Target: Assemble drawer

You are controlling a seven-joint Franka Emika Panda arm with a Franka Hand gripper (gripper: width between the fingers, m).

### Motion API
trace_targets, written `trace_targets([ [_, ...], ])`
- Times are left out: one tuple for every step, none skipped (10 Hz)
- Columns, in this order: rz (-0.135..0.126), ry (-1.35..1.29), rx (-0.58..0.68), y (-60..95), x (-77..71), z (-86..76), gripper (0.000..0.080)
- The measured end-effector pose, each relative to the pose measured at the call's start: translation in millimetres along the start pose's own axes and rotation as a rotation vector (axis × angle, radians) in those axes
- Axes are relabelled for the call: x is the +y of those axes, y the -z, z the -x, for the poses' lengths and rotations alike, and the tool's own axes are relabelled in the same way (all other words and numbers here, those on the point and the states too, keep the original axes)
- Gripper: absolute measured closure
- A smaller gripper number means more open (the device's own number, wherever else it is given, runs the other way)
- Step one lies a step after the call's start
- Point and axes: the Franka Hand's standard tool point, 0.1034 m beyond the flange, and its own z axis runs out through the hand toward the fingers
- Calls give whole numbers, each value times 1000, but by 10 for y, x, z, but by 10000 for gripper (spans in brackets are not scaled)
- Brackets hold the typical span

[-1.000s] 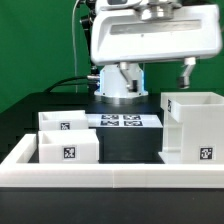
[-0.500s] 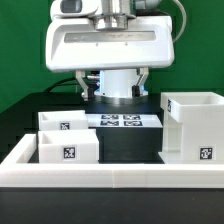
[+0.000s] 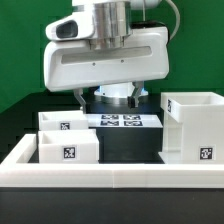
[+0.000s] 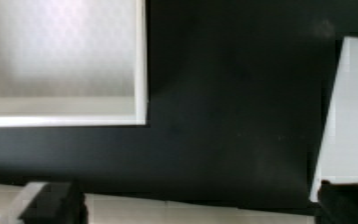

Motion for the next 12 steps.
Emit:
trace_targets([
  [25, 8, 34, -59, 106, 27, 151],
  [28, 3, 28, -126, 172, 119, 151],
  [25, -9, 18, -185, 228, 196, 151],
  [24, -14, 13, -205, 248, 226, 151],
  [24, -14, 14, -200, 242, 218, 151],
  [24, -14, 14, -202, 242, 219, 151],
  [24, -14, 14, -204, 248, 222, 151],
  [23, -10, 9, -230, 303, 251, 151],
  [33, -7, 17, -313, 364, 317, 151],
  [55, -3, 38, -423, 333, 391, 151],
  [59, 3, 37, -499, 296, 451, 151],
  [65, 3, 37, -571, 318, 485, 151],
])
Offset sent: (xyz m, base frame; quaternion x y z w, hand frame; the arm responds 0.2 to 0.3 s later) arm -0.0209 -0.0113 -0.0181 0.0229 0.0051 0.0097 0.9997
